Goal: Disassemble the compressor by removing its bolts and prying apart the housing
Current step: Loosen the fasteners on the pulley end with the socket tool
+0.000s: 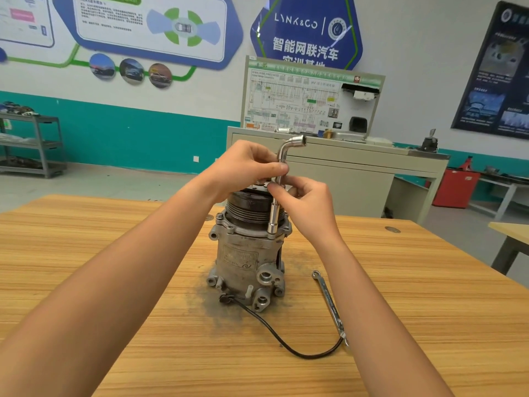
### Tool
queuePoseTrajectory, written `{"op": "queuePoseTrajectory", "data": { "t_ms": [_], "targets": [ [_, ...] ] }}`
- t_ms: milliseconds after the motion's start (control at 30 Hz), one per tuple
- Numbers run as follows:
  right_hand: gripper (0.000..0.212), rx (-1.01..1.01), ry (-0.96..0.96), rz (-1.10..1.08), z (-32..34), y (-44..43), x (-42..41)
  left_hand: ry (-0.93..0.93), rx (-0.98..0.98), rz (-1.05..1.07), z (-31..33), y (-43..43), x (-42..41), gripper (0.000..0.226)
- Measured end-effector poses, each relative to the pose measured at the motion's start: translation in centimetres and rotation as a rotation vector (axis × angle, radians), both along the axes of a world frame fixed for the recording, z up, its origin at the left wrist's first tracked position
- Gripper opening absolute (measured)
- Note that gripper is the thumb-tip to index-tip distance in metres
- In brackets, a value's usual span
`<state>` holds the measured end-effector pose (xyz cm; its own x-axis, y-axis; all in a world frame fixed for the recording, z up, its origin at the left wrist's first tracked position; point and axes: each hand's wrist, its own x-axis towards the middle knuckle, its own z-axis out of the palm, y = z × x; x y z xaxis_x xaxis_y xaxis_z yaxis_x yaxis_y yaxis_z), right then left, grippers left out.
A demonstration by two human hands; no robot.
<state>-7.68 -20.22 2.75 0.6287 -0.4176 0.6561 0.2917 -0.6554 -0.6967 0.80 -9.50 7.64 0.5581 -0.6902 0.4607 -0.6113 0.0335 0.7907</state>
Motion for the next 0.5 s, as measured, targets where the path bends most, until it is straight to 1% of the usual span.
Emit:
{"op": "queuePoseTrajectory", "data": {
  "t_ms": [67, 133, 233, 300, 400, 500],
  "targets": [
    [0.017, 0.013, -0.029, -0.055, -0.1, 0.0, 0.1, -0.057, -0.021, 0.068, -0.1, -0.5, -0.1, 0.015],
    [0.016, 0.005, -0.038, -0.062, -0.1, 0.0, 0.1, -0.077, -0.006, 0.077, -0.3, -0.7, -0.1, 0.019],
    [0.018, -0.005, -0.024, -0.017, 0.0, -0.1, 0.0, 0.004, 0.059, -0.070, -0.4, 0.0, 0.2, 0.011],
    [0.020, 0.001, -0.007, 0.020, 0.0, -0.3, 0.0, 0.043, 0.060, -0.134, -0.3, 0.4, 0.4, 0.014],
    [0.022, -0.008, 0.012, 0.001, 0.0, -0.2, 0.0, 0.008, 0.043, -0.089, -0.3, 0.4, 0.2, 0.015],
    [0.019, -0.023, -0.021, -0.115, -0.3, -0.2, -0.1, 0.019, 0.017, -0.029, -0.6, -0.1, -0.1, 0.009]
  ]
}}
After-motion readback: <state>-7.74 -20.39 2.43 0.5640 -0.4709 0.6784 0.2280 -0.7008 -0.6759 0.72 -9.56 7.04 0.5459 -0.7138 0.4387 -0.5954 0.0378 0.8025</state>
